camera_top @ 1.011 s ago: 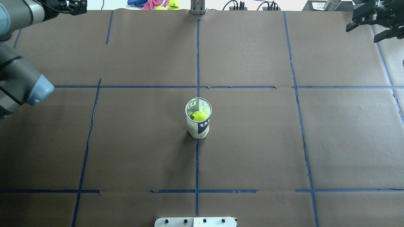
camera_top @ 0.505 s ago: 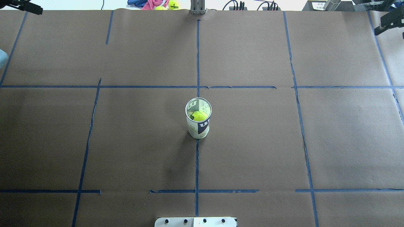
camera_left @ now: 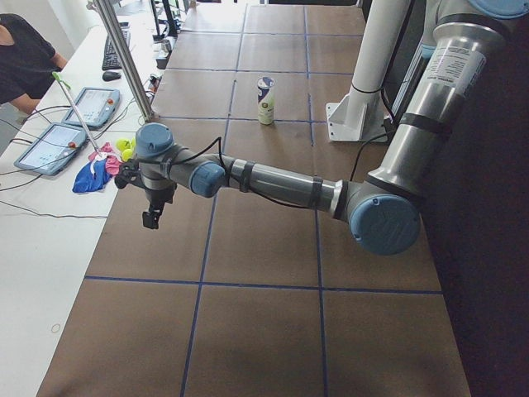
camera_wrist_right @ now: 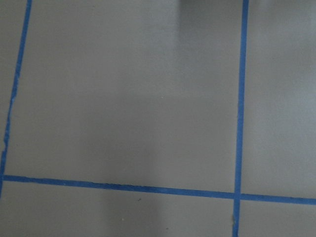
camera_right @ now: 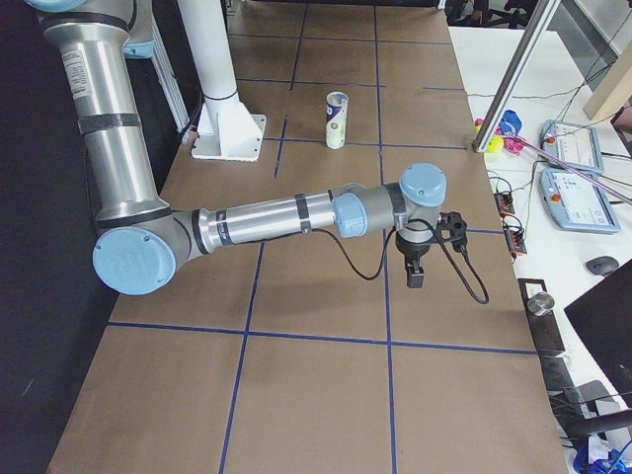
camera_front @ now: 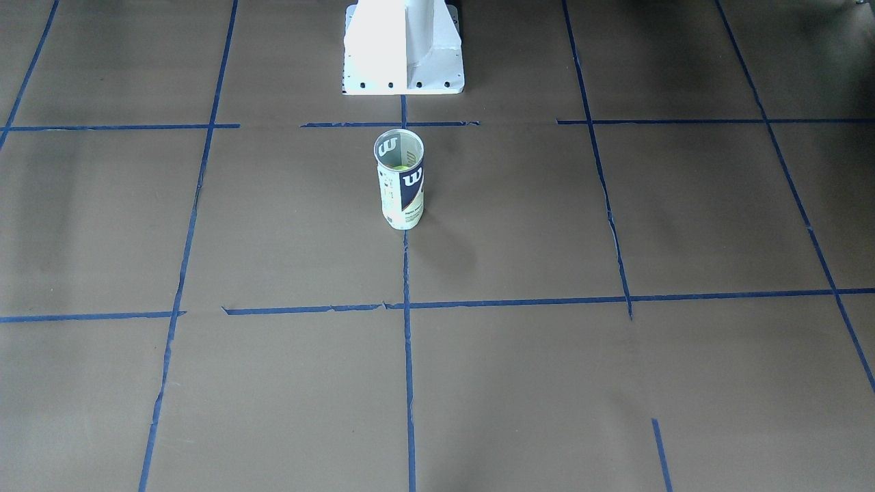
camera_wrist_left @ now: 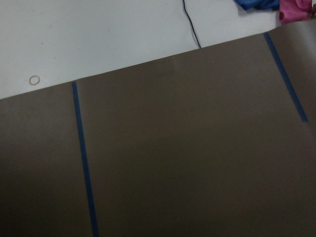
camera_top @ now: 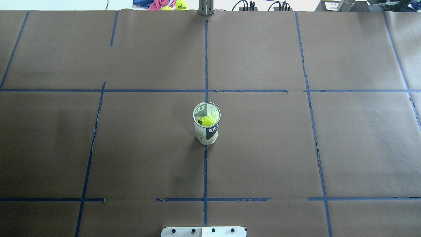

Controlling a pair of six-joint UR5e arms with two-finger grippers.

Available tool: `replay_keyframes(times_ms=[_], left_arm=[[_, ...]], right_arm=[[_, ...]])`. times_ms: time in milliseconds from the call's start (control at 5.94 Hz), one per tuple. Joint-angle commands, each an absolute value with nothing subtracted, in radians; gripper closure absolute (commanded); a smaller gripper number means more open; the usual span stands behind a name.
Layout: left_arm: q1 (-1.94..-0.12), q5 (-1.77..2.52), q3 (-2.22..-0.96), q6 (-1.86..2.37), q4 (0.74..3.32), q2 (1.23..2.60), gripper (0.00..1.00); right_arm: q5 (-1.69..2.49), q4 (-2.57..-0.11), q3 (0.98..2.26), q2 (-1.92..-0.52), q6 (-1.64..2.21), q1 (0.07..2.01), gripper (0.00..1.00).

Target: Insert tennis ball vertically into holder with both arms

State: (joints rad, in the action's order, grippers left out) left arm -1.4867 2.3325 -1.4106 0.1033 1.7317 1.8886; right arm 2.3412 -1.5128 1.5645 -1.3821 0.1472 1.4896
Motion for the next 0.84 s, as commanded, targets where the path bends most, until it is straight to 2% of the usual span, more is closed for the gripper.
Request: replay_keyframes(times_ms=[0,168,505,674], left_arm=[[-1.570,2.379,-1.404,0.051,1.486,1.864,0.00],[-1.591,2.388,-1.417,0.052,1.468,1.818,0.00],[-1.601,2.387,-1.571,0.048,1.470,1.687,0.00],[-1.591,2.379,-1.586,0.046,1.468,1.674,0.00]], right_arm=[[2.347,-1.520,1.507,-1.423,0.063,1.520,0.00],[2.349,-1.508,1.517,-1.492,0.060,1.537,0.00],[2.347,-1.511,1.558,-1.561,0.010,1.555,0.00],[2.347,-1.511,1.546,-1.569,-0.029,1.554,0.00]])
